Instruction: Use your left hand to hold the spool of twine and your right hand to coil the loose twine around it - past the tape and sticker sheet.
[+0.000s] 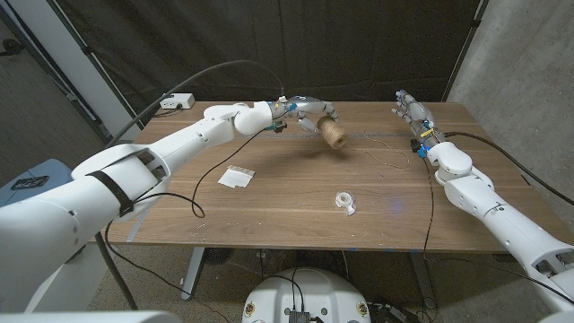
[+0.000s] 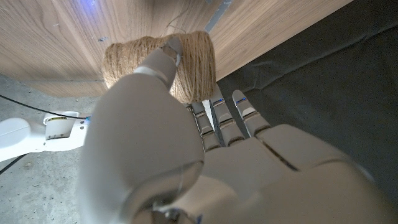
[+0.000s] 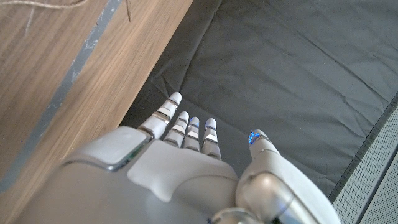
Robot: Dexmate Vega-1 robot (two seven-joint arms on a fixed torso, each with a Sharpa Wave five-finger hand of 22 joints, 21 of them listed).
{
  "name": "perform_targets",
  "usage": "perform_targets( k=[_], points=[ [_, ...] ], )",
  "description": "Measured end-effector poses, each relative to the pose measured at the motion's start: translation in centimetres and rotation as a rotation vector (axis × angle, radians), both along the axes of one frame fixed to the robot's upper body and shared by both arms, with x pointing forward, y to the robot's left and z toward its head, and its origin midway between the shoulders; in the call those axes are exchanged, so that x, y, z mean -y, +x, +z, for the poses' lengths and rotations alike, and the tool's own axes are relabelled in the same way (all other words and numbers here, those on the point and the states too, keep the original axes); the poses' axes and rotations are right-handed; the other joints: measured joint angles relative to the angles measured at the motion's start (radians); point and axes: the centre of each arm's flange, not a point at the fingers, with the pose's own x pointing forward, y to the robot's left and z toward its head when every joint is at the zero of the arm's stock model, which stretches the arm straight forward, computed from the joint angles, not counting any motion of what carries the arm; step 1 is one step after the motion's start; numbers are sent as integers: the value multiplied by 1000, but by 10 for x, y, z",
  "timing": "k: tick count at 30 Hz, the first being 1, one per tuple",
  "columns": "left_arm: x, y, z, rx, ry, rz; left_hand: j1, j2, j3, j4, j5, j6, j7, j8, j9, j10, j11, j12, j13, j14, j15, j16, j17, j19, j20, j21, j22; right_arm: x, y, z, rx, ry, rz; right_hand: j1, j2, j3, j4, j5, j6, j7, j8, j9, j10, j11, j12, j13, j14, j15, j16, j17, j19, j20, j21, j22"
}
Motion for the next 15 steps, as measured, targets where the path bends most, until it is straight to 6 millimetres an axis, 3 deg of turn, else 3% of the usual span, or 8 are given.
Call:
perform_targets(
  k=[11, 15],
  points=[
    [0, -4, 7, -11, -40, 8, 0, 0, 0, 0, 8, -2, -2, 2, 0, 0, 1, 0, 0, 0, 0, -1, 2, -6, -6, 0, 0, -4, 0, 1, -3, -29, 8, 0, 0, 0, 0, 0, 2, 2, 0, 0, 1, -1, 0, 0, 0, 0, 0, 0, 4, -4, 0, 0],
    [-1, -6, 9, -13, -58, 10, 0, 0, 0, 0, 8, -4, 0, 4, 0, 0, 1, -1, 0, 0, 0, -1, 4, -6, -6, 0, 0, -6, 1, 1, -7, -37, 12, 0, 0, 3, -3, 0, 23, 10, 8, 0, 17, -13, 4, 0, 11, -11, 7, 0, 4, -4, 0, 0]
  ],
)
